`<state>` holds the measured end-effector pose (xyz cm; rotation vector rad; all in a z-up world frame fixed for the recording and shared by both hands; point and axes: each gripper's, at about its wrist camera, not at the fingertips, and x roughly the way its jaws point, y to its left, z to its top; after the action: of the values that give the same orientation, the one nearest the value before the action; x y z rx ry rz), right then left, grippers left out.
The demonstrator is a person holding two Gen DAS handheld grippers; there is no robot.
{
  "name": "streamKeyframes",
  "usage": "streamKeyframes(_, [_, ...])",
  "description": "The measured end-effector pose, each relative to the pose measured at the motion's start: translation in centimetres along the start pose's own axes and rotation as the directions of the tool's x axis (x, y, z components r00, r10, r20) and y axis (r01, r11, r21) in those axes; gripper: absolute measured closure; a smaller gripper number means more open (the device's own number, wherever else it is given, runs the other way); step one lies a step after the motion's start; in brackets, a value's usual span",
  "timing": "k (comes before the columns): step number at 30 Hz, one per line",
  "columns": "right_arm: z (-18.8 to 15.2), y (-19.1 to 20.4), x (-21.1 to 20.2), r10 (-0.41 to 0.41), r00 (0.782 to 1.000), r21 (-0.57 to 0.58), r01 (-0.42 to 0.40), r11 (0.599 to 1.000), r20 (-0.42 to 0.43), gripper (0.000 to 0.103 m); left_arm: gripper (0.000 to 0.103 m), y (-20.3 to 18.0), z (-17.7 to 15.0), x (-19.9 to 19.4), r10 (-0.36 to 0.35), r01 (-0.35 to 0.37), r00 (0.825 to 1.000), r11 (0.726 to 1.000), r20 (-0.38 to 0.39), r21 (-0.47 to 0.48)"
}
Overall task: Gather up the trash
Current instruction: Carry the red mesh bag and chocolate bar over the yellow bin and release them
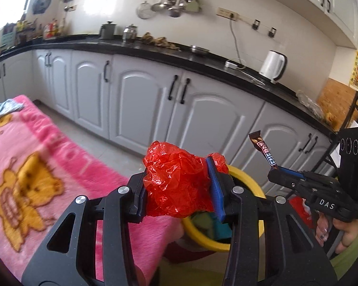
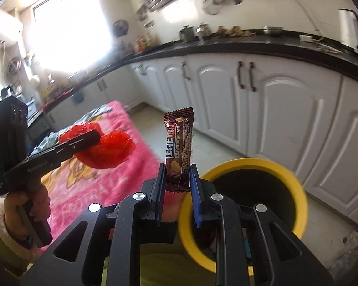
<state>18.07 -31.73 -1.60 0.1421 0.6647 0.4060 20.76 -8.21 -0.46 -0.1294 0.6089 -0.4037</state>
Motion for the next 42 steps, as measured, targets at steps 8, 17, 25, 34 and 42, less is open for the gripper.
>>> streamKeyframes(8, [-0.6, -3.2, -2.8, -0.075, 0.996, 0.043, 0.073, 0.996, 0.055, 0.084, 0.069, -4.1, 0.7, 1.9, -0.044, 0.044, 0.999, 0.998, -0.003, 0.046])
streamKeyframes(17, [-2.1, -5.3, -4.3, -0.171, 0.982, 0.064, 0.166, 0.984, 0.074, 0.084, 0.069, -6.2, -0.1, 3.7, -0.062, 0.063, 0.998, 0.996, -0.025, 0.058])
streamKeyframes(25, [-3.8, -6.7, -3.9, -0.214, 0.975, 0.08, 0.21, 0.974, 0.055, 0.084, 0.068, -7.6, -1.4, 5.9, -0.074, 0.078, 0.995, 0.994, -0.062, 0.072])
streamKeyframes(34, [-4.9, -7.2, -1.5, -0.232, 0.973, 0.072, 0.231, 0.97, 0.008, 0.082, 0.068, -8.4, -3.5, 9.0, -0.072, 0.084, 0.989, 0.992, -0.129, 0.094])
streamKeyframes(42, [-5.6, -7.8, 0.7, -0.2, 0.979, 0.087, 0.204, 0.975, -0.048, 0.081, 0.066, -8.2, -4.8, 10.9, -0.074, 0.09, 0.981, 0.993, -0.179, 0.082])
